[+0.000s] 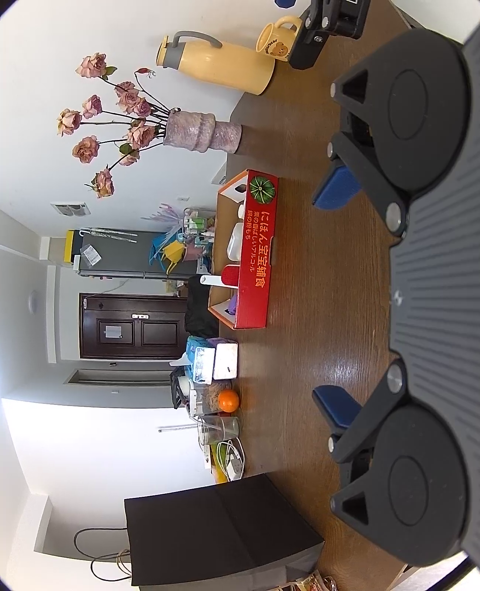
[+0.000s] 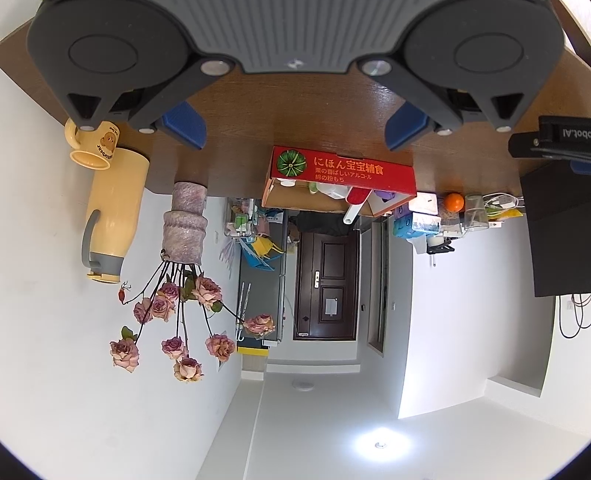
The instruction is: Organize rigid objects
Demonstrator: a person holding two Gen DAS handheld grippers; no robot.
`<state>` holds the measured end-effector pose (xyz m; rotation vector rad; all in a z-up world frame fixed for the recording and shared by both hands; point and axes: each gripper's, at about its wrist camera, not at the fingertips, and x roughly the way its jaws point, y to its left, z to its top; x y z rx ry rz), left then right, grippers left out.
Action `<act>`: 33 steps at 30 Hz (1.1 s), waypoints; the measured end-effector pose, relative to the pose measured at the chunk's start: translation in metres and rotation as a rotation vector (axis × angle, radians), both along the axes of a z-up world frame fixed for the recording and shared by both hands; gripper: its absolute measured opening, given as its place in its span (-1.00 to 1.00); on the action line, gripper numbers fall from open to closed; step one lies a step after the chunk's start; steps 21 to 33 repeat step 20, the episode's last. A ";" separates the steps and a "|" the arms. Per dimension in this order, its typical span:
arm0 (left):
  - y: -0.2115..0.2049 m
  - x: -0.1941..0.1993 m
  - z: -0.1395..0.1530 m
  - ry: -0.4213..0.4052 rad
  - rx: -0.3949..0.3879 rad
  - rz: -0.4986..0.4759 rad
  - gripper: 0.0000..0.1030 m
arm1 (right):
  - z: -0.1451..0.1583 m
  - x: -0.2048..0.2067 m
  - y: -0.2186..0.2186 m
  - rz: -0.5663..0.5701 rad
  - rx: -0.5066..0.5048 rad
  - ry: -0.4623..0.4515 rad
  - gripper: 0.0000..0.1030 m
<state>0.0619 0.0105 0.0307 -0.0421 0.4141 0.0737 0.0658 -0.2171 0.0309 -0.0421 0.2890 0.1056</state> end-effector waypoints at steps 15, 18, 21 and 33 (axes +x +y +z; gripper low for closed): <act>-0.002 0.002 0.001 0.001 -0.002 -0.007 1.00 | -0.004 0.007 0.000 -0.003 -0.010 0.019 1.00; -0.002 0.004 -0.001 0.006 -0.004 -0.007 1.00 | -0.004 0.008 0.000 -0.003 -0.012 0.023 1.00; -0.002 0.005 -0.002 0.009 -0.005 -0.010 1.00 | -0.005 0.009 0.000 -0.002 -0.012 0.024 1.00; -0.002 0.005 -0.002 0.009 -0.005 -0.010 1.00 | -0.005 0.009 0.000 -0.002 -0.012 0.024 1.00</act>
